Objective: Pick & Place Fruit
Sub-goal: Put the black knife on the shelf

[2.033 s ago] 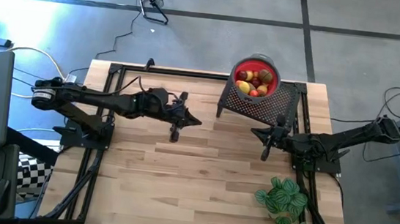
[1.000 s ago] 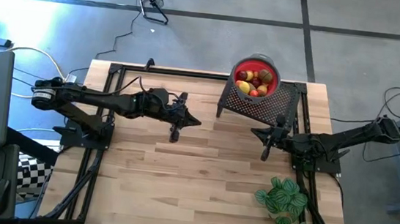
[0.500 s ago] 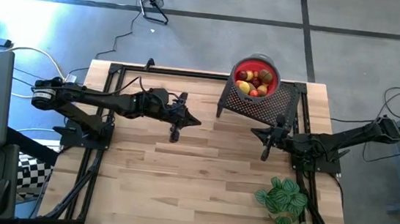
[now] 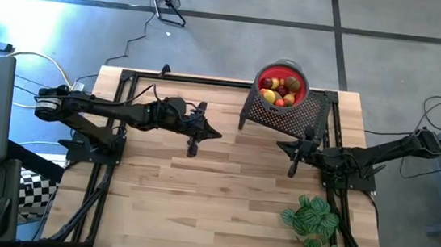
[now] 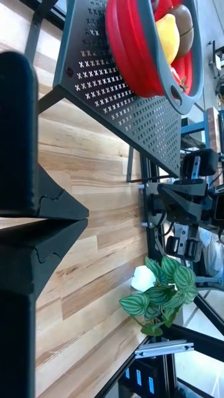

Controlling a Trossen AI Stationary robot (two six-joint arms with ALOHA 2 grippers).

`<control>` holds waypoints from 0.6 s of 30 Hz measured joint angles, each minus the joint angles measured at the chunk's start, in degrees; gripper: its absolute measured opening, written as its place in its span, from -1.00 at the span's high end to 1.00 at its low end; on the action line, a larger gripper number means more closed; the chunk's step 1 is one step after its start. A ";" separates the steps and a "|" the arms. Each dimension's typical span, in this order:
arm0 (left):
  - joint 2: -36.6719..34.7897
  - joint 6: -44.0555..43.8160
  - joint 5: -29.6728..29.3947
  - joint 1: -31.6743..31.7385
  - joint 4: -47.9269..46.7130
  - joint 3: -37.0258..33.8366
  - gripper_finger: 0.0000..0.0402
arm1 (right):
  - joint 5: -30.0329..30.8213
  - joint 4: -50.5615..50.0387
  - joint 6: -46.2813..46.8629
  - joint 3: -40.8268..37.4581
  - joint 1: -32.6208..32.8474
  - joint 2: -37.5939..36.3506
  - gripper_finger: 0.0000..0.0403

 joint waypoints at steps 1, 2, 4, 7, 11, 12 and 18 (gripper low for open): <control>0.00 0.00 0.00 0.00 0.01 0.00 1.00 | 0.00 0.00 0.00 0.00 0.02 0.00 0.99; 0.00 0.00 0.00 0.00 0.01 0.00 1.00 | 0.00 0.00 0.00 0.00 0.00 0.00 0.99; 0.00 0.00 0.00 0.00 0.02 0.00 1.00 | 0.00 0.00 0.00 0.00 0.02 0.01 0.99; 0.00 0.00 0.03 0.00 0.02 0.00 1.00 | 0.00 0.00 0.00 0.00 0.02 0.02 0.99; 0.02 -2.35 0.22 0.00 0.34 0.00 0.96 | 0.00 0.00 0.00 0.00 0.00 0.02 0.99; 0.02 -2.89 0.16 0.00 0.47 0.00 0.94 | 0.00 0.00 0.00 0.00 0.02 0.00 0.99; 0.02 -3.15 -2.45 0.00 0.50 0.00 0.66 | -0.02 0.00 0.00 0.00 0.02 0.00 0.99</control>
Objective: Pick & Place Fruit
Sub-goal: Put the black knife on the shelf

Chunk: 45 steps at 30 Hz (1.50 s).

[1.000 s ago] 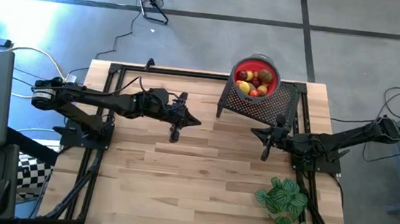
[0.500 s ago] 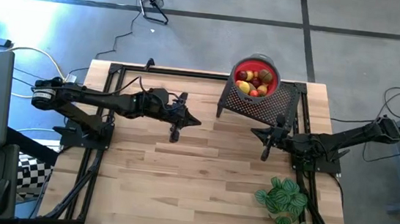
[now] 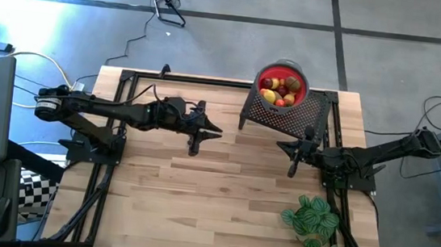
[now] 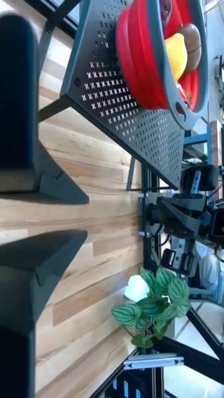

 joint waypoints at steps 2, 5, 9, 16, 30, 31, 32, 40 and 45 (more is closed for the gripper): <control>0.00 -0.01 -0.03 0.02 -0.02 0.00 0.54 | 0.00 0.00 0.00 0.00 0.00 0.02 0.99; 0.00 -0.02 -0.02 0.01 -0.02 0.00 0.37 | 0.00 0.00 0.00 0.00 -0.02 0.01 0.99; 0.00 -0.91 -0.04 0.00 -0.02 0.00 0.14 | 0.00 0.00 0.00 0.00 0.00 0.01 0.99; 0.00 -2.35 -0.09 0.00 -0.44 0.00 -0.24 | 0.00 0.01 0.00 0.00 -0.02 0.01 0.99; 0.00 -7.67 -0.15 0.00 -0.52 0.01 -0.43 | 0.00 0.00 0.00 0.00 0.00 0.00 0.99; 0.00 -9.60 -1.22 0.00 -0.72 0.01 -0.43 | 0.00 0.00 0.00 0.00 -0.01 0.01 0.99; 0.00 -11.57 -2.69 0.00 -1.20 0.02 -0.43 | 0.00 0.00 0.00 0.00 -0.02 0.00 0.99; 0.51 -20.74 -12.28 0.02 -10.31 0.02 -0.43 | 0.00 0.71 0.00 0.00 -0.02 0.02 0.99; 0.55 -22.24 -14.96 0.02 -11.14 0.04 -0.43 | 0.00 1.02 -0.05 0.00 0.00 0.00 0.99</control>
